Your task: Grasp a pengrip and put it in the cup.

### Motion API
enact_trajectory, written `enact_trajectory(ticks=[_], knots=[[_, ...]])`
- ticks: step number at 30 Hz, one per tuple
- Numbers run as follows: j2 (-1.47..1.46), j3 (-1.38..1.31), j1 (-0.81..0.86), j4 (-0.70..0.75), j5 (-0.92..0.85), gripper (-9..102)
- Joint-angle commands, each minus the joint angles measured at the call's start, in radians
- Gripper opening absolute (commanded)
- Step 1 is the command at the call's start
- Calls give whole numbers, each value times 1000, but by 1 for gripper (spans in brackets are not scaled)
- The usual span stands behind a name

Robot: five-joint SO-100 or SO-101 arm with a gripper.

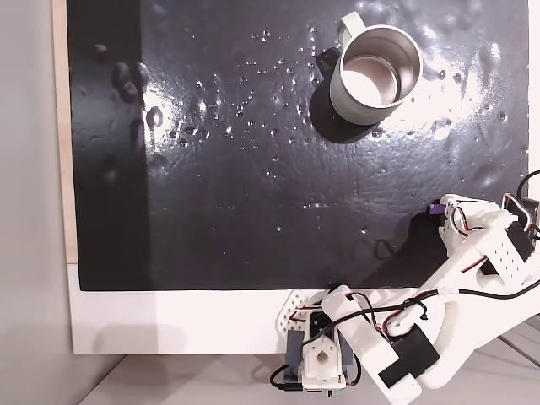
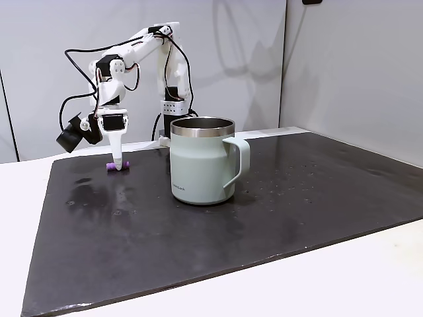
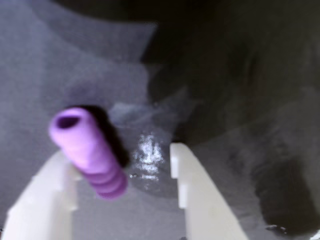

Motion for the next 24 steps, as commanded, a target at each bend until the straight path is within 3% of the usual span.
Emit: enact_trajectory(ticks=[1, 5, 11, 24], knots=[[-17, -3, 15, -48, -18, 9], [-26, -3, 17, -52, -20, 0], [-2, -9, 15, -29, -14, 0], [411, -284, -84, 407, 153, 0]])
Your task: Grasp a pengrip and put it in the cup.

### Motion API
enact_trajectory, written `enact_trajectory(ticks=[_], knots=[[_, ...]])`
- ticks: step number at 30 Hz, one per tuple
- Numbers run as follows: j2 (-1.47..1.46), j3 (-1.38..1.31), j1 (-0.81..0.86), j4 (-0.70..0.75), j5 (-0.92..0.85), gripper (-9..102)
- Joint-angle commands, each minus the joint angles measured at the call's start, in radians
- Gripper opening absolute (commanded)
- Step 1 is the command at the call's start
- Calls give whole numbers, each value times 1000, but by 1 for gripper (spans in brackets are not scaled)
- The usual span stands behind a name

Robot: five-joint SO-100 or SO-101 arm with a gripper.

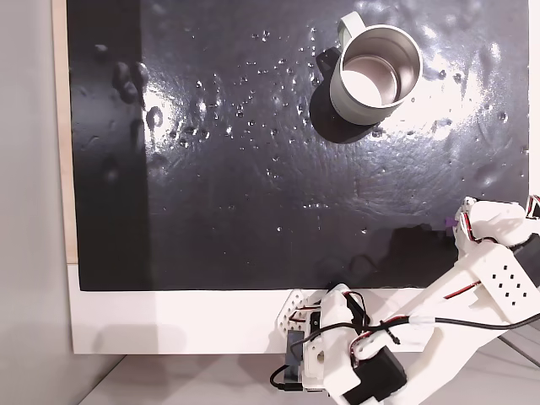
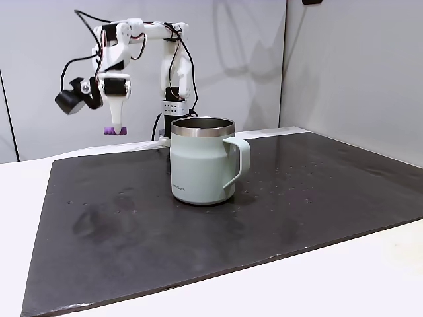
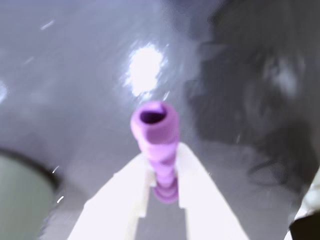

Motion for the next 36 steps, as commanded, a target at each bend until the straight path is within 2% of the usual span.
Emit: enact_trajectory(ticks=[1, 9, 15, 22, 36], knots=[[149, -133, -34, 109, 49, 0], [189, -491, -72, 325, 121, 0], [209, -535, -137, 324, 175, 0], [69, -637, -267, 298, 304, 0], [-314, -1074, -522, 328, 499, 0]])
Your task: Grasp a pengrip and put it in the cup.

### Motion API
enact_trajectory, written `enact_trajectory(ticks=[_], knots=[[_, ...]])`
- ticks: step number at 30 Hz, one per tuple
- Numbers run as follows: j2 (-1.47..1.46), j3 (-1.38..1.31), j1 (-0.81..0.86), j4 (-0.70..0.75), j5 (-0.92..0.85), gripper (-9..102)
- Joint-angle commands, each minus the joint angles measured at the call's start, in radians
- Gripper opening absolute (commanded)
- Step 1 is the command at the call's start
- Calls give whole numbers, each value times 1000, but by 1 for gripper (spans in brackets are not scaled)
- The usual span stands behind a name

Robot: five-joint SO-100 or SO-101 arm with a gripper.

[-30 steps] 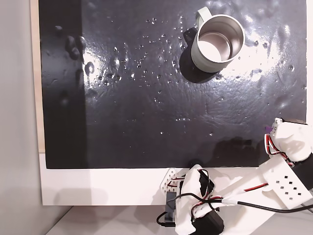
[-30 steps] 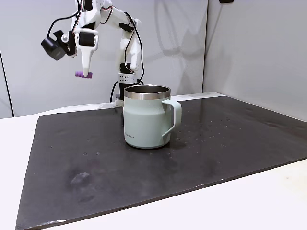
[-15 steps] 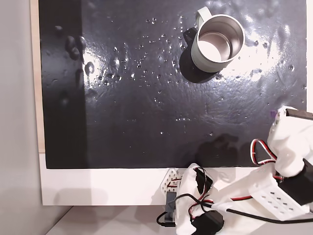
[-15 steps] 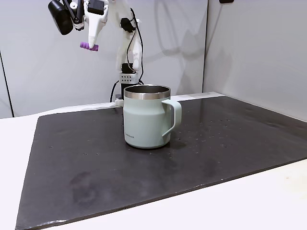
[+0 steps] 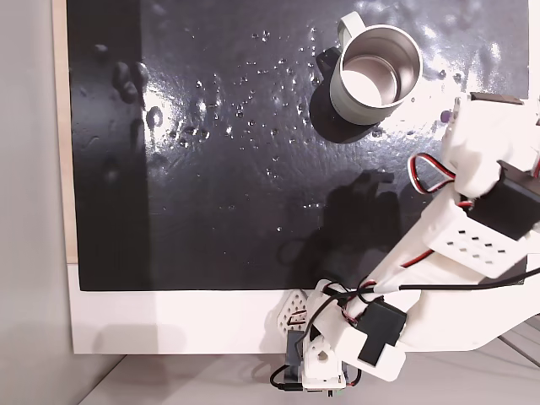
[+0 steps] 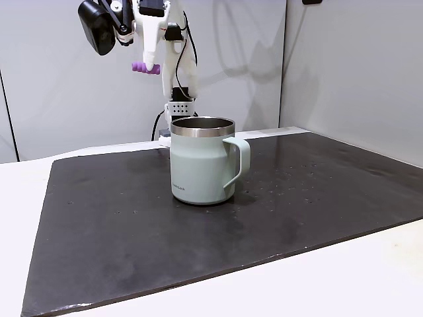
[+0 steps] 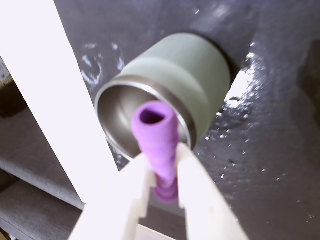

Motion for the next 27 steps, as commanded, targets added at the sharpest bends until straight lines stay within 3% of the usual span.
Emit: enact_trajectory(ticks=[1, 11, 19, 20, 24, 27], knots=[[-46, -137, -75, 6, 52, 0], [-215, -344, -265, 6, 121, 0], [-213, -325, -259, 9, 141, 0], [-210, -319, -250, 9, 140, 3], [-195, -301, -224, 9, 121, 30], [-164, -267, -222, 9, 103, 34]])
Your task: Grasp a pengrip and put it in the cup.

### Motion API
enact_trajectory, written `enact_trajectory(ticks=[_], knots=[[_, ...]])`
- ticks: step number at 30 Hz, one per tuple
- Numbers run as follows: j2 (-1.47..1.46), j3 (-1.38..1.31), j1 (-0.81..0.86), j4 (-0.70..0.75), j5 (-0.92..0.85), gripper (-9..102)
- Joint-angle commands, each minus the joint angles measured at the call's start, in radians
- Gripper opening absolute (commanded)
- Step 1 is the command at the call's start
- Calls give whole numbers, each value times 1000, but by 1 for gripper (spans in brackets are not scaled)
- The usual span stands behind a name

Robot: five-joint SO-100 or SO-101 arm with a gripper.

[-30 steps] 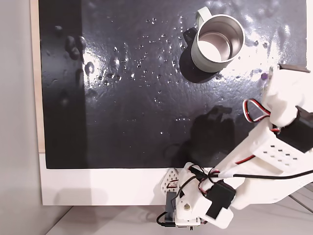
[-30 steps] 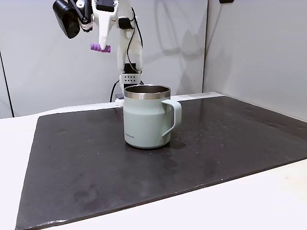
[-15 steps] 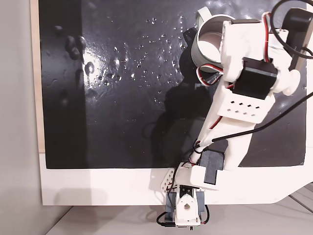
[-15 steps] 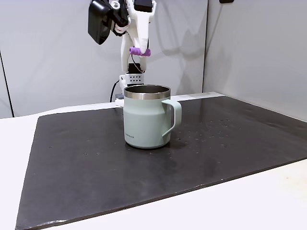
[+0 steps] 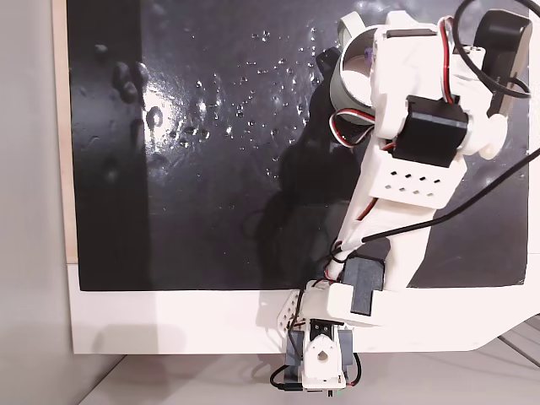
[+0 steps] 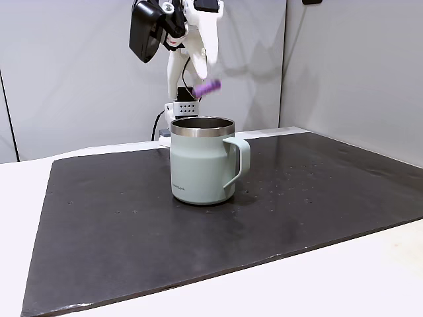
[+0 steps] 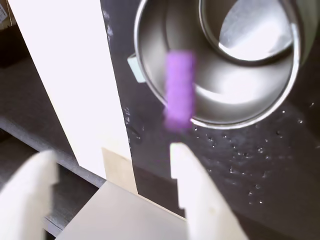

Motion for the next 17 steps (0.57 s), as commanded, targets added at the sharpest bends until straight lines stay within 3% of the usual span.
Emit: enact_trajectory(ticks=[1, 17], knots=[[81, 20, 17, 9, -29, 35], [144, 81, 2, 9, -26, 34]])
